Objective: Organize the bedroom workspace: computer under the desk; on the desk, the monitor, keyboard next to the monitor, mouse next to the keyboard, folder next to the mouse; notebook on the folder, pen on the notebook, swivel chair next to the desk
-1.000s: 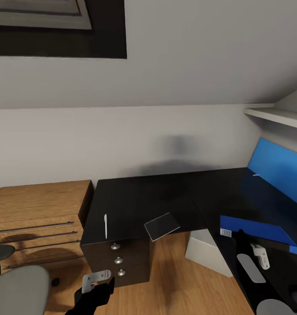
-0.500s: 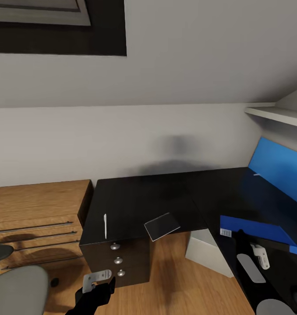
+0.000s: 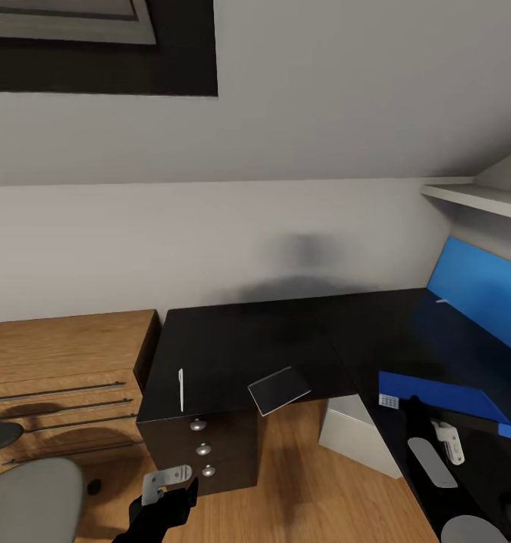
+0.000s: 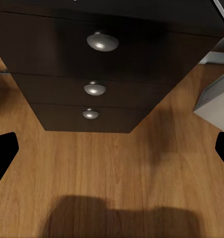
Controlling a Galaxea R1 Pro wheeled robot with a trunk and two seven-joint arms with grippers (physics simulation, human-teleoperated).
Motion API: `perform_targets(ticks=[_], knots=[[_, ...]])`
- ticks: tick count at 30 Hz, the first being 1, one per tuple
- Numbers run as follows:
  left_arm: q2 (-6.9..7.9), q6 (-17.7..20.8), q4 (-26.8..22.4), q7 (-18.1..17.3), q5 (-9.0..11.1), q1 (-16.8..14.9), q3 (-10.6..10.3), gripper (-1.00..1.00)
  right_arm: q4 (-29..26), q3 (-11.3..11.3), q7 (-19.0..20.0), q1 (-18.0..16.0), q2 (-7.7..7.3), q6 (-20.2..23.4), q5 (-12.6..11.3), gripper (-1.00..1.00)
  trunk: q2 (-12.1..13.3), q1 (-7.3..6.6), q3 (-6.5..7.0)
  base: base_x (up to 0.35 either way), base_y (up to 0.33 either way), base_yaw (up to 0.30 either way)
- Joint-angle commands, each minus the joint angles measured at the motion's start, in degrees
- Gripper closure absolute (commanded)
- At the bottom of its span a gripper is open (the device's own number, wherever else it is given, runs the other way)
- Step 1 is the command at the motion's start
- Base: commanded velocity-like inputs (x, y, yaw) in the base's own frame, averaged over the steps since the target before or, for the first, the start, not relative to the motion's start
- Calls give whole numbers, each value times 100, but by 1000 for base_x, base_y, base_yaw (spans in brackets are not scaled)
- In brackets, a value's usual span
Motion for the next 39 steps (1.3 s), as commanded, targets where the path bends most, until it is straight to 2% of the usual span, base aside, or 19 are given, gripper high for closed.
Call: perform_targets(ticks=[1,16,17,33,39], knots=[[-1,20,-10,52,61,-1,-7,-100,-8,11,-22,-2,-2,-20,-37,100,-9,3,-9,0,0,0],[1,20,-10,52,66,-1,-7,-100,-3,13,-11,-4,-2,-20,-36,100,-9,3,-9,0,0,0],[1,20,-10,52,63,-1,-7,-100,-1,13,-18,-5,-2,-20,-36,-100,-9,3,-9,0,0,0],[12,12,6,52,69,-1,8,-100,1,6,-11,-1,-16,-20,-37,-100,-9,3,-9,0,-1,0],[18,11,16,52,71,-1,10,-100,0,6,-10,-2,-26,-20,-37,-100,-9,3,-9,-58,-128,0]])
